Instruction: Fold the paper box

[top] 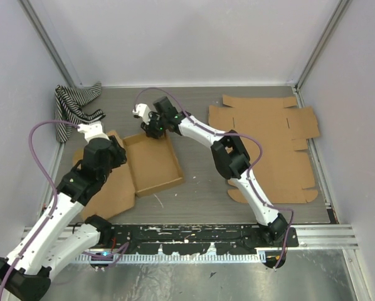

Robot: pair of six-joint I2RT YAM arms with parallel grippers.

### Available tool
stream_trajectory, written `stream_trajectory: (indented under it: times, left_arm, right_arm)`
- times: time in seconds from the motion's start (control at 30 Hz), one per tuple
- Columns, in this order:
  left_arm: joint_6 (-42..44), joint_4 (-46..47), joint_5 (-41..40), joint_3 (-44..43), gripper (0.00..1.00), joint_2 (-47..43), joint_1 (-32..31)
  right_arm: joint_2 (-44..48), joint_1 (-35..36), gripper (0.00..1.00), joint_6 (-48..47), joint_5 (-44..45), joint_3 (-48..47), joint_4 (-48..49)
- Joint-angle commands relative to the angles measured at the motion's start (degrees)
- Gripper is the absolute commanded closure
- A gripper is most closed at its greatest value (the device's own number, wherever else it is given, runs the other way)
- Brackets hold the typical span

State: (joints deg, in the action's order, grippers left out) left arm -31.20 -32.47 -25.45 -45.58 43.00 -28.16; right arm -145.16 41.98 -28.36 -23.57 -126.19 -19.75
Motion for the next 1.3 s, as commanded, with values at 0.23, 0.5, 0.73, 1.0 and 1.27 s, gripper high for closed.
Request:
stream_trajectory:
  times: [0.23,0.5,0.73,1.0,1.27]
  left_arm:
    - [-0.6,3.6,3.7,-0.4,0.52,3.9,0.2]
    - [-2.4,5.7,4.0,-1.2,0.53,9.8,0.2]
    - [-4.1,8.1,-3.3,-2.2,0.49,16.4,0.7]
    - [-3.8,3.0,-0.5,-7.8,0.47,23.9,6.6]
    - [-2.6,2.7,0.5,-3.0,0.46,22.7,8.8]
  right_arm:
    - [19.1,-6.5,0.94,3.3,11.4,19.6,-8.8]
    - [26.5,-7.9,0.95,16.6,20.1,32.4,-17.0]
    - [32.1,-5.4,0.99,45.2,24.9,44.5,-10.7]
    - [40.1,5.9,0.81,60.8,34.8,50.8,-8.4]
    - [34.5,5.7,0.56,54.8,43.3,41.5,-11.8]
